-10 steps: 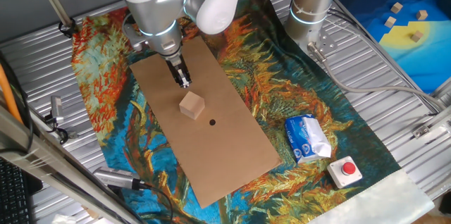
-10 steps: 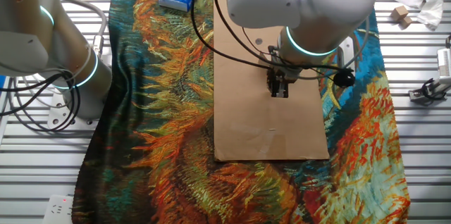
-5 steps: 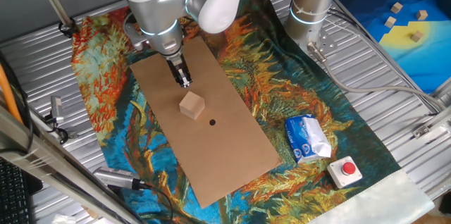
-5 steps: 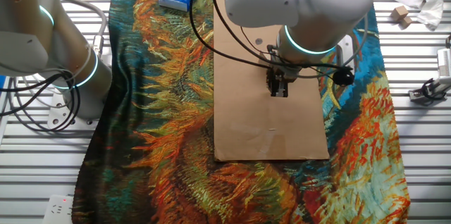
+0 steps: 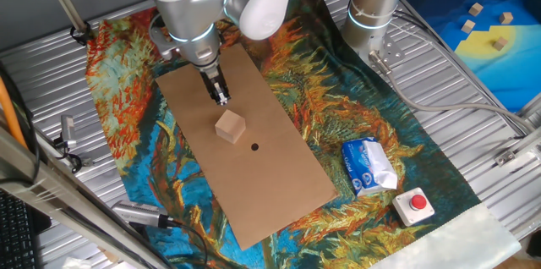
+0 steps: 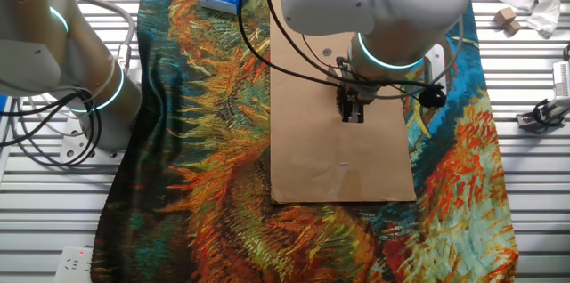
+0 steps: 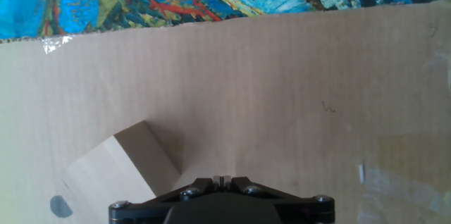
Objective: Use the gripper to push the small block from left to right
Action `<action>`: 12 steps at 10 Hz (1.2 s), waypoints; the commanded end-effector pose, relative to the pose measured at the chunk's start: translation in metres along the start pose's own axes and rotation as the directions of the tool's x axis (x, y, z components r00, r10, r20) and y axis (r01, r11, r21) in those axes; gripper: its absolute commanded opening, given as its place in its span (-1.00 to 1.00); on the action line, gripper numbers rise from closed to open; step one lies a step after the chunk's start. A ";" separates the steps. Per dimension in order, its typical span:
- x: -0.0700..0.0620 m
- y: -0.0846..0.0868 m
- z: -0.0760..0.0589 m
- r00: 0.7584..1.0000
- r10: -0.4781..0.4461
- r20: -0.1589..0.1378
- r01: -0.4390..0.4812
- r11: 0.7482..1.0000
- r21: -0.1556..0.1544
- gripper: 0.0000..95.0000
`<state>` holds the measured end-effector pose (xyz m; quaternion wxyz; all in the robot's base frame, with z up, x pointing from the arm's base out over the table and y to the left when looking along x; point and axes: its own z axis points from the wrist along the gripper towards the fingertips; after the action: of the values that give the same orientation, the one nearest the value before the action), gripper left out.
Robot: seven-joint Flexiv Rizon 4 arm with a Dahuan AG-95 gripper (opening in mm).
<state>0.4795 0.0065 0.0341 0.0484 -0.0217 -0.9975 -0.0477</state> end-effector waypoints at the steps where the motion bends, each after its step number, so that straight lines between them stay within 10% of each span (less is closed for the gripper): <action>1: 0.000 0.000 0.001 1.000 -0.002 0.010 0.002 1.000 0.000 -1.00; 12: -0.013 0.015 -0.004 0.999 0.039 0.015 -0.038 0.999 -0.020 -1.00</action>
<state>0.4917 0.0206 0.0361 0.0368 -0.0410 -0.9968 -0.0581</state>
